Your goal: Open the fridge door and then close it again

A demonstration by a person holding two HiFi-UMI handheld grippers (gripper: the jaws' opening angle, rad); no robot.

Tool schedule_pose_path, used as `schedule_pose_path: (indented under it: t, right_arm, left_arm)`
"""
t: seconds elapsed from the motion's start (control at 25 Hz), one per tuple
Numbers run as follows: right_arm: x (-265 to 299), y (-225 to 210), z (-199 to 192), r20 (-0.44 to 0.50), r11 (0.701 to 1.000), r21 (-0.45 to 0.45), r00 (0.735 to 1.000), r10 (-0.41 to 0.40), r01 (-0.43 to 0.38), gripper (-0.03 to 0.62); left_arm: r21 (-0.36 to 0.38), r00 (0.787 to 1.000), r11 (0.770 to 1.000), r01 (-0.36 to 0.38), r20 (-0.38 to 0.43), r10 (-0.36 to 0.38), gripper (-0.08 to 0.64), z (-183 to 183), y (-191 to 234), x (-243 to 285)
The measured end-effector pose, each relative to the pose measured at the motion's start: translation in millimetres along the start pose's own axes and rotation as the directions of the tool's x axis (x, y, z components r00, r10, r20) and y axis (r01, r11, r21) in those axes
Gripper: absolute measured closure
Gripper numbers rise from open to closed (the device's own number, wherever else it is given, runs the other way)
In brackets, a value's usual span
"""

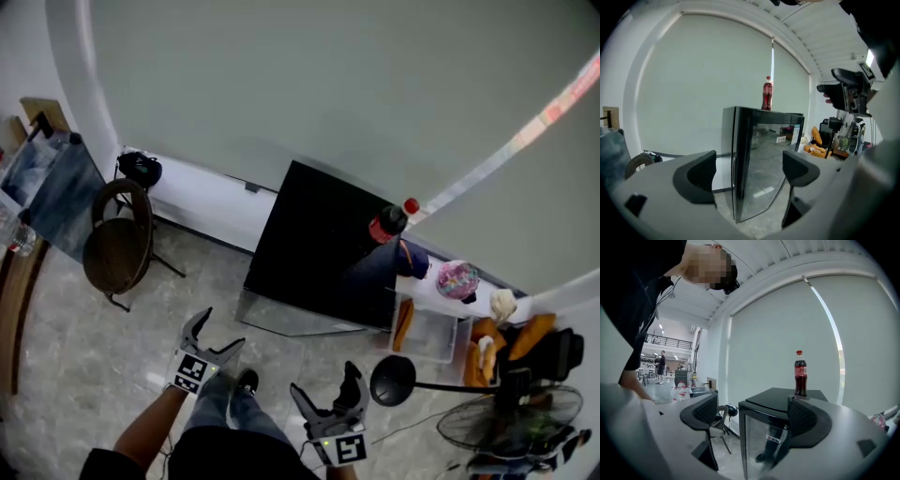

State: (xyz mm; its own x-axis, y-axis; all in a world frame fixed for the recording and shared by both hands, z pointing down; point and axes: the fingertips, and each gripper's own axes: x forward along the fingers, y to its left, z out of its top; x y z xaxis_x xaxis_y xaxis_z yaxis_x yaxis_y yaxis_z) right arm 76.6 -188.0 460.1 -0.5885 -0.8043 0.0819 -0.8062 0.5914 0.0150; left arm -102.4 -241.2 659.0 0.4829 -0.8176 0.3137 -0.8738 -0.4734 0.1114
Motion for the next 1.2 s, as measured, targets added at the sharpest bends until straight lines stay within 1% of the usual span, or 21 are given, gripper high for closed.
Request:
schedule_pose_path:
  t: [0.04,0.12,0.2,0.32,0.56,0.72,0.84,0.96,1.08,1.2]
  right_arm:
    - [5,3,1,0.005,1.000,0.005,1.000,-0.003,0.003,0.133]
    - [12,8,2,0.006,1.000,0.023,1.000,-0.014,0.013,0.132]
    - [16,10,3,0.005,0.999,0.038,1.000,-0.023,0.023,0.133]
    - [20,16,2,-0.013,0.999,0.039,1.000,-0.020,0.021,0.133]
    - [24,21,-7,-0.062,0.999,0.032,0.998,-0.013,0.015,0.133]
    - [21,16,-11,-0.077,0.999,0.037,0.997,-0.032,0.035,0.133]
    - [20,14,-12,-0.084,0.998,0.037,0.996,-0.040,0.044,0.133]
    - [19,11,-14,-0.091,0.998,0.043,0.995,-0.045,0.049,0.133]
    - [18,9,-19,-0.107,0.998,0.048,0.993,-0.044,0.049,0.133]
    - [18,12,-22,-0.110,0.998,0.051,0.993,-0.036,0.042,0.133]
  left_arm:
    - [0.004,1.000,1.000,0.009,-0.018,-0.009,0.118,-9,6,9]
    - [0.016,0.998,1.000,0.027,-0.058,-0.026,0.159,-28,15,29]
    - [0.021,0.995,0.998,0.051,-0.087,-0.049,0.164,-45,19,49]
    - [0.029,0.989,0.996,0.084,-0.120,-0.080,0.193,-62,22,74]
    - [0.062,0.977,0.987,0.150,-0.161,-0.139,0.344,-71,29,109]
    - [0.087,0.972,0.980,0.182,-0.164,-0.166,0.428,-69,24,119]
    - [0.093,0.971,0.976,0.198,-0.158,-0.181,0.445,-69,24,120]
    - [0.094,0.963,0.968,0.232,-0.162,-0.215,0.450,-68,24,120]
    - [0.091,0.952,0.961,0.260,-0.190,-0.240,0.458,-69,24,120]
    - [0.108,0.947,0.957,0.268,-0.213,-0.241,0.463,-69,22,119]
